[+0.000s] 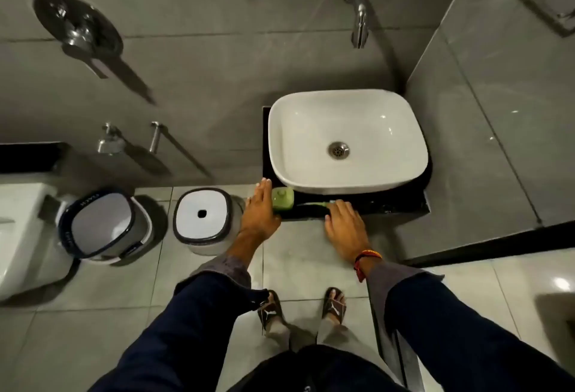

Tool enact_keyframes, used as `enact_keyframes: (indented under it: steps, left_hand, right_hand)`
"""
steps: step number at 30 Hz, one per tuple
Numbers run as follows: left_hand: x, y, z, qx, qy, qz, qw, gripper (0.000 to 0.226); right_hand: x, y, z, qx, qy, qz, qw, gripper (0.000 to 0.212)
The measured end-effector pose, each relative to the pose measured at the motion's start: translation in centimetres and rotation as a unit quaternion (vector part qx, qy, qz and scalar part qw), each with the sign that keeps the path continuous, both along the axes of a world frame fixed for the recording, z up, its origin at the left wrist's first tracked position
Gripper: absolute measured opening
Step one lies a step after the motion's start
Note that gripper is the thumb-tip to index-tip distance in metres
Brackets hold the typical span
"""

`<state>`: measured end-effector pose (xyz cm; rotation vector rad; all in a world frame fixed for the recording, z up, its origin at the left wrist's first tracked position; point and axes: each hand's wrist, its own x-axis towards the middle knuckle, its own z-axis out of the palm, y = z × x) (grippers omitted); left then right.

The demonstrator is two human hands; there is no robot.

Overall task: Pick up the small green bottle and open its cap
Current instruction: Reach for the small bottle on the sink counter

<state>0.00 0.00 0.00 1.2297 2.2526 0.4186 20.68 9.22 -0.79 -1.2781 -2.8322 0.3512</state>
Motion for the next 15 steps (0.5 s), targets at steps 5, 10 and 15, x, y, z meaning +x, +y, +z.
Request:
enact_keyframes:
  steps: [5,10,15]
  left_hand:
    - [1.0,0.1,-1.6,0.008,-0.025,0.024,0.999,0.093]
    - [1.1,-0.6,-3.7,-0.017,0.035,-0.034,0.999,0.095]
    - [0.9,-0.7,-5.0,-0.011,0.069,-0.044,0.997,0.094]
  right_hand:
    - [1.4,2.3,-2.3,-0.103,-0.013,-0.132,0.986,0.045]
    - [0.6,4.1,-4.5,-0.146,0.001,-0.172,0.974,0.053]
    - [-0.6,5.0,-6.2,-0.174,0.023,-0.214,0.961,0.053]
